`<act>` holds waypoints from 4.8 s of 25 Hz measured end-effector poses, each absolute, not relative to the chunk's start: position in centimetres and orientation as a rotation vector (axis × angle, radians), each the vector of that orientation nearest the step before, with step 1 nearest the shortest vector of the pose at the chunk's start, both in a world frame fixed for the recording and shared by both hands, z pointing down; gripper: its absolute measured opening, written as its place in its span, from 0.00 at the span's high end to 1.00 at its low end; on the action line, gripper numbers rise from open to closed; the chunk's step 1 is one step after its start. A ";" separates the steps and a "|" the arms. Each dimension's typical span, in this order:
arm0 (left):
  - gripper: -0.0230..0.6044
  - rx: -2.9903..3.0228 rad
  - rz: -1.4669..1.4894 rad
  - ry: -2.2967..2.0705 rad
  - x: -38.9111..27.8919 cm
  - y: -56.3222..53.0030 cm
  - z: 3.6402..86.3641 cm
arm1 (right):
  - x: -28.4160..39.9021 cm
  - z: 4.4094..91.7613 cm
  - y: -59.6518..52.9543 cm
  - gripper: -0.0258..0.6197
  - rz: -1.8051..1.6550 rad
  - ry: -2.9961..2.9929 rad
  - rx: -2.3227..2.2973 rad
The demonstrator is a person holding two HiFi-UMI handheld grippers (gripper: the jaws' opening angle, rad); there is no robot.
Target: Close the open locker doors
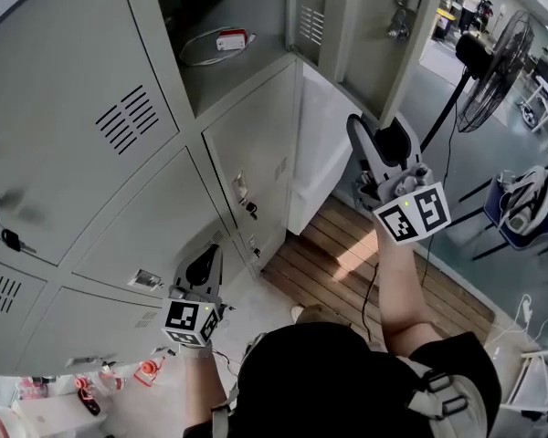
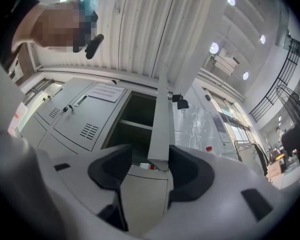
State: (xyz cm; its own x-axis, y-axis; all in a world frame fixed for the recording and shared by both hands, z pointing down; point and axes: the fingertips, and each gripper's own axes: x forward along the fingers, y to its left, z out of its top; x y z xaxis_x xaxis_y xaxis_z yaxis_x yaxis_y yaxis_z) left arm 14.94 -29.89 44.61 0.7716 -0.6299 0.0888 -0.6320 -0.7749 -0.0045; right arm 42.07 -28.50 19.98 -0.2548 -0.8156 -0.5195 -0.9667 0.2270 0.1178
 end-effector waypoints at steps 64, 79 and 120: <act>0.95 2.567 0.132 -1.699 1.0 -28.5 45.3 | 23.4 19.2 -38.9 0.61 0.513 2.465 -1.016; 0.95 2.554 0.154 -1.676 1.3 -29.0 46.1 | 23.6 19.9 -39.1 0.63 0.514 2.454 -1.014; 0.95 2.797 0.162 -1.050 13.9 -30.8 50.7 | 26.4 42.5 -29.8 0.71 0.047 2.774 -1.442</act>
State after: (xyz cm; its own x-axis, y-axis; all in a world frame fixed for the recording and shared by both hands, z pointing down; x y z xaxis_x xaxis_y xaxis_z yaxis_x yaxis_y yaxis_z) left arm 13.95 -30.84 50.69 0.7493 -0.6443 0.1531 -0.6605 -0.7439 0.1018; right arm 26.44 -29.83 42.55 -0.5746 -0.8180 -0.0272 -0.8184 0.5742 0.0195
